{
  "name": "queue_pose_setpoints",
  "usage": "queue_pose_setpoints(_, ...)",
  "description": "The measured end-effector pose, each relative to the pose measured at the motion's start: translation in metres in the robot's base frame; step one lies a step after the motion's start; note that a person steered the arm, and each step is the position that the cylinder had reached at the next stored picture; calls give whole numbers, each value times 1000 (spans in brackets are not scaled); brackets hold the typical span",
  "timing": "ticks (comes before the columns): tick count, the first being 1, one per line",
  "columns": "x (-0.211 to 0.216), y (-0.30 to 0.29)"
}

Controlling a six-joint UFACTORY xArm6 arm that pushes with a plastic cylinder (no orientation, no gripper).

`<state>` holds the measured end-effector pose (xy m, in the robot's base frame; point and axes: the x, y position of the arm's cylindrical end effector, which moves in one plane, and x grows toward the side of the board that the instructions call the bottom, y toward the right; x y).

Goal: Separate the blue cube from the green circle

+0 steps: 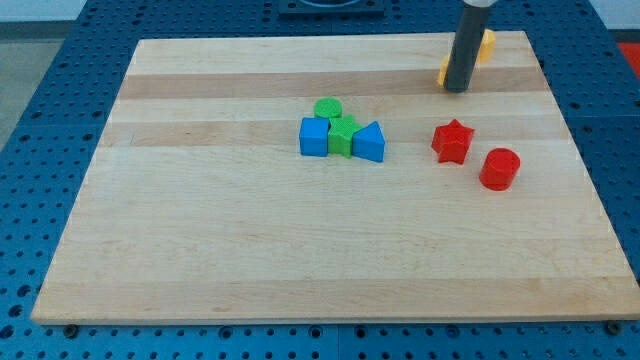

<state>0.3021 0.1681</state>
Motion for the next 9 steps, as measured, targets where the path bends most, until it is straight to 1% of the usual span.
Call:
queue_pose_setpoints(2,-33,0)
queue_pose_setpoints(3,-42,0)
queue_pose_setpoints(4,-14,-12)
queue_pose_setpoints(5,8,-44)
queue_pose_setpoints(7,12,-117)
queue_pose_setpoints(9,17,-209)
